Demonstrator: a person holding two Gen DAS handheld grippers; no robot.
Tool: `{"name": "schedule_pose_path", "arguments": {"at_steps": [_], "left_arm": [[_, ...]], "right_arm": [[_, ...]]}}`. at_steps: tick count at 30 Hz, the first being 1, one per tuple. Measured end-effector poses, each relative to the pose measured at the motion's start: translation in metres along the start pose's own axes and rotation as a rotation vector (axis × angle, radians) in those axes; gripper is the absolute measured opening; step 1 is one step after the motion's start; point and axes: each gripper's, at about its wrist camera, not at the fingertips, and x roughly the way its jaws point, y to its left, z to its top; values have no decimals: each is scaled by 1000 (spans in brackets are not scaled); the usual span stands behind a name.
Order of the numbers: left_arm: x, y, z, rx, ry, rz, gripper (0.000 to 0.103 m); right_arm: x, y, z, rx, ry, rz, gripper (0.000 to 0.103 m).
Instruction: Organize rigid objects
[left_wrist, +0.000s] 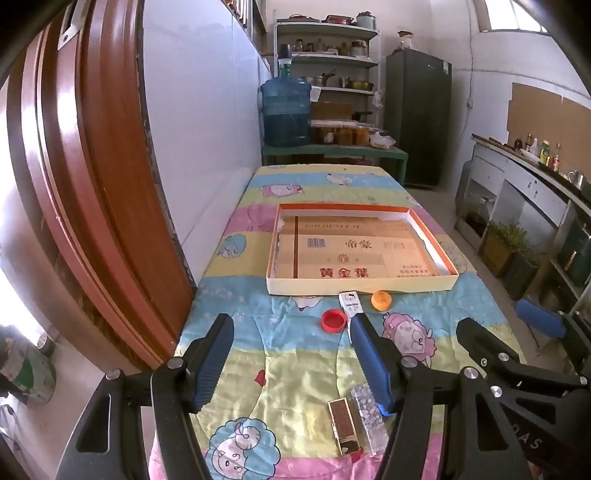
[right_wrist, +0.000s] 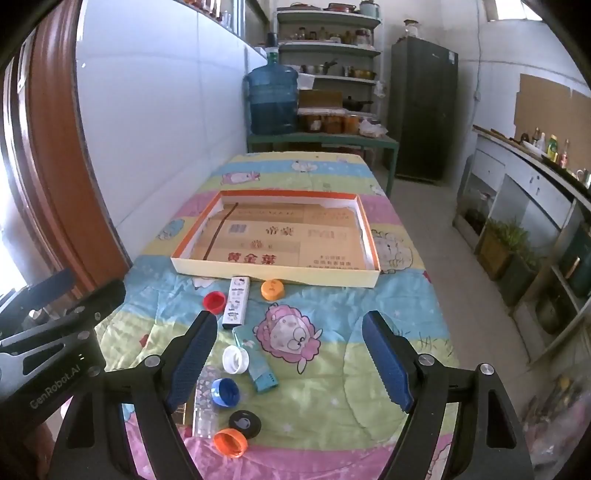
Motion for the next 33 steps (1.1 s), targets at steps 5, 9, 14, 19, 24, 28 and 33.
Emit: {"name": "schedule_pose_path", "arguments": {"at_steps": [5, 9, 14, 19, 24, 28, 33], "left_arm": [[3, -2, -2, 5, 6, -8, 66], [4, -2, -2, 5, 10, -14, 66], [6, -2, -3, 3, 18, -23, 66], [6, -3, -3, 1, 19, -23, 66], [10, 5, -4, -21, 34, -23, 66], [15, 13, -6, -40, 44, -23, 66], [17, 14, -7, -37, 48, -27, 66]], "right_arm": [[1, -1, 0, 1, 1, -4, 82], [3, -2, -1, 4, 1, -6, 82], [3, -2, -1, 4, 2, -6, 82], [3, -2, -1, 5, 2, -9, 82], [4, -5, -1, 11, 5, -12, 82], [5, -6, -1, 12, 11, -11, 82], [7, -7, -2, 13, 17, -10, 82]]}}
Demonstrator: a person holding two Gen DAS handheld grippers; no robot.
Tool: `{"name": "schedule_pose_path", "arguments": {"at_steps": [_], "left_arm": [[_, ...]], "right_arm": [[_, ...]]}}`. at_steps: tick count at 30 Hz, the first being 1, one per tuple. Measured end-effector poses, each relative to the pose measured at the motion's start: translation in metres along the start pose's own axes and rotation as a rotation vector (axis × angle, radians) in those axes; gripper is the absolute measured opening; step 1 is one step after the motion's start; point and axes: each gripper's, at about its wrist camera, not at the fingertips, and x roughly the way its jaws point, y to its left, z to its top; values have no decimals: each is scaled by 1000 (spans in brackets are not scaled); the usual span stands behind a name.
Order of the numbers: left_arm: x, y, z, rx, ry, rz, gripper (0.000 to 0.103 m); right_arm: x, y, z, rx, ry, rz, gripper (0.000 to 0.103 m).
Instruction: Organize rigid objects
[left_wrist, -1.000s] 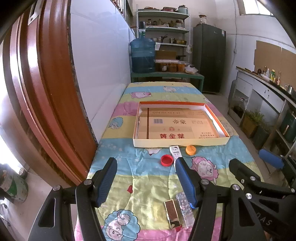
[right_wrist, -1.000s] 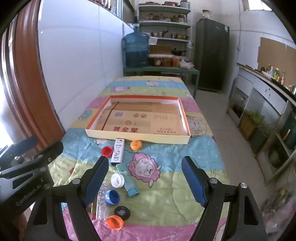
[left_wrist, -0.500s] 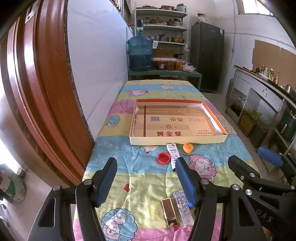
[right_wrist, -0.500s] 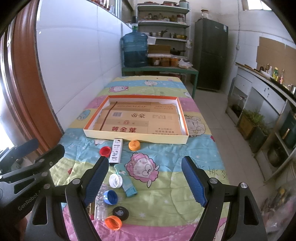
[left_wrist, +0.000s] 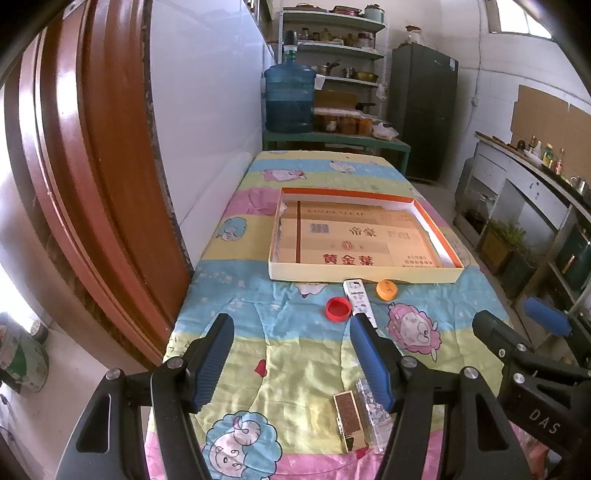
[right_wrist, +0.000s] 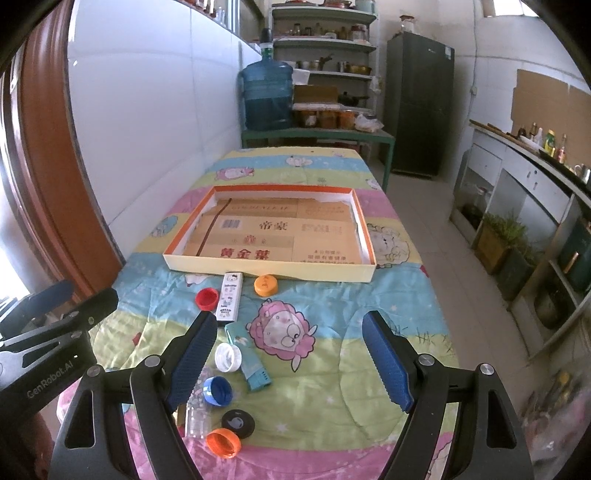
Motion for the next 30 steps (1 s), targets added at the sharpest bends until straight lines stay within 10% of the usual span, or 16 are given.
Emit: {"name": "schedule_pose_path", "arguments": {"at_steps": [30], "left_arm": [[2, -4, -4, 11, 9, -4, 66]], "right_arm": [[2, 1, -2, 1, 8, -1, 82]]}}
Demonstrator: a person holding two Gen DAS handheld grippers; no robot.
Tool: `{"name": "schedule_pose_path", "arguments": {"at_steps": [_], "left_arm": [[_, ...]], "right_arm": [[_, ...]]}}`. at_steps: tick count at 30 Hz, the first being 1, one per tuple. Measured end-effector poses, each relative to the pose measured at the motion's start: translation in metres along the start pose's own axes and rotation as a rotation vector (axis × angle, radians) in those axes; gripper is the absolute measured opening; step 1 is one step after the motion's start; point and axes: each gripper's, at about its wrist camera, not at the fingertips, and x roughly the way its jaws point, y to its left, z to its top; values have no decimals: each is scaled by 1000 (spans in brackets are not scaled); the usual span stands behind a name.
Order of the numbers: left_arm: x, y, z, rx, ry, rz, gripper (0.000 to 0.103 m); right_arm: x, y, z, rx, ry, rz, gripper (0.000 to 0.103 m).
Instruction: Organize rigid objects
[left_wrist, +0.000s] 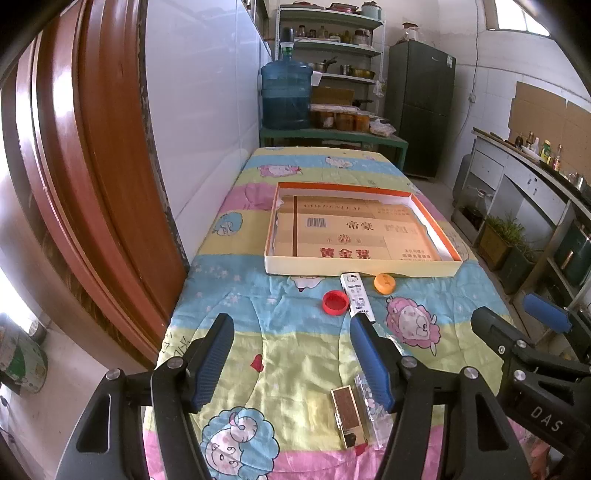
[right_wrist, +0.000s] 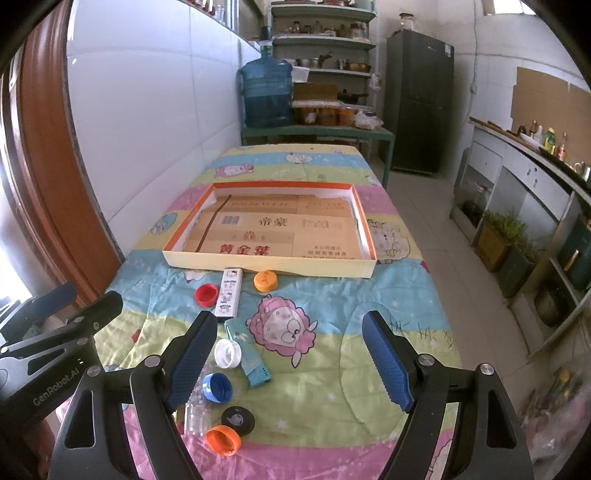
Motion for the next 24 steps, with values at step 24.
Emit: {"name": "schedule_pose_path", "arguments": {"at_steps": [24], "left_arm": [[11, 3, -28, -15, 41, -43, 66]], "right_arm": [[8, -3, -30, -15, 44, -1, 82]]}}
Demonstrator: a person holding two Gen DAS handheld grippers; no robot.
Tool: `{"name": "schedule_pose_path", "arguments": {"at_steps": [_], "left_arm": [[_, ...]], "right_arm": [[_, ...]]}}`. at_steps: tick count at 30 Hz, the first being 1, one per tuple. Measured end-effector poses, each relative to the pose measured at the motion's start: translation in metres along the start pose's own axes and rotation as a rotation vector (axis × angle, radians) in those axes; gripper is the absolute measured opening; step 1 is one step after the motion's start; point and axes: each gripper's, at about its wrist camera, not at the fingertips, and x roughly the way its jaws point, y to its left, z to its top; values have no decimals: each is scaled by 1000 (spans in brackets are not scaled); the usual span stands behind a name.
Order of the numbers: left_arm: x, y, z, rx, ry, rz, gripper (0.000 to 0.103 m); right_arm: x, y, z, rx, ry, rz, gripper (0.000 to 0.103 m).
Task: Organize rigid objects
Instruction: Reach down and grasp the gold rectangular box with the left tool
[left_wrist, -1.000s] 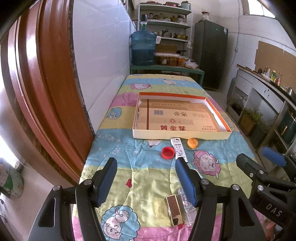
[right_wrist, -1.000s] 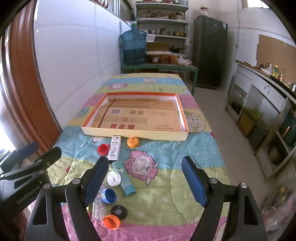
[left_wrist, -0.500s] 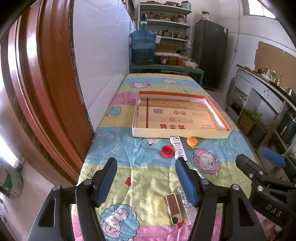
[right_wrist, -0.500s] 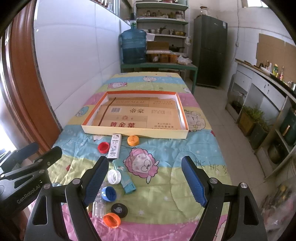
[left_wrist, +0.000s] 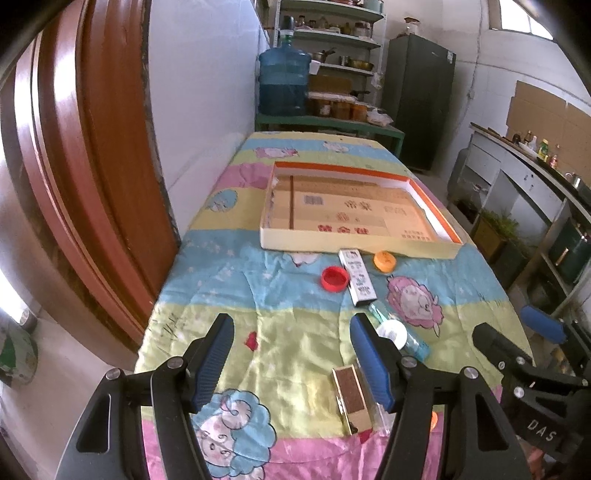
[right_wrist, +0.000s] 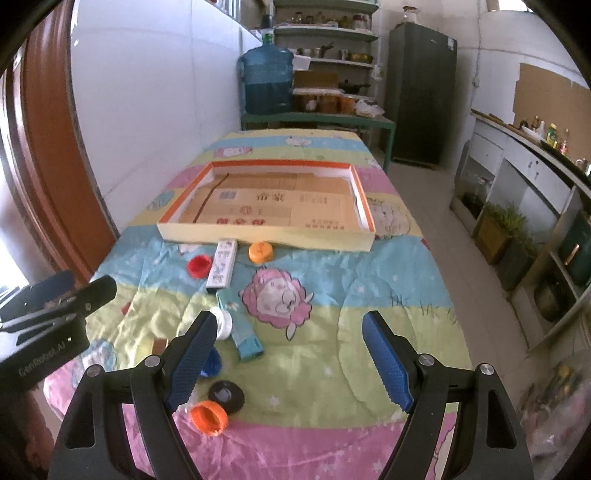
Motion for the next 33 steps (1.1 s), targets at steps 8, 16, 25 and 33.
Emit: {"name": "schedule_pose_path", "arguments": {"at_steps": [8, 16, 25, 33], "left_arm": [[15, -4, -23, 19, 54, -54, 62], [26, -6, -34, -1, 98, -82, 62], [43, -12, -47, 0, 147, -100, 55], [40, -8, -51, -16, 142, -146, 47]], "right_arm": [[5, 5, -32, -50, 50, 59, 82], [6, 7, -45, -56, 64, 86, 82], [6, 3, -45, -39, 69, 93, 82], [18, 0, -41, -29, 91, 107, 82]]}}
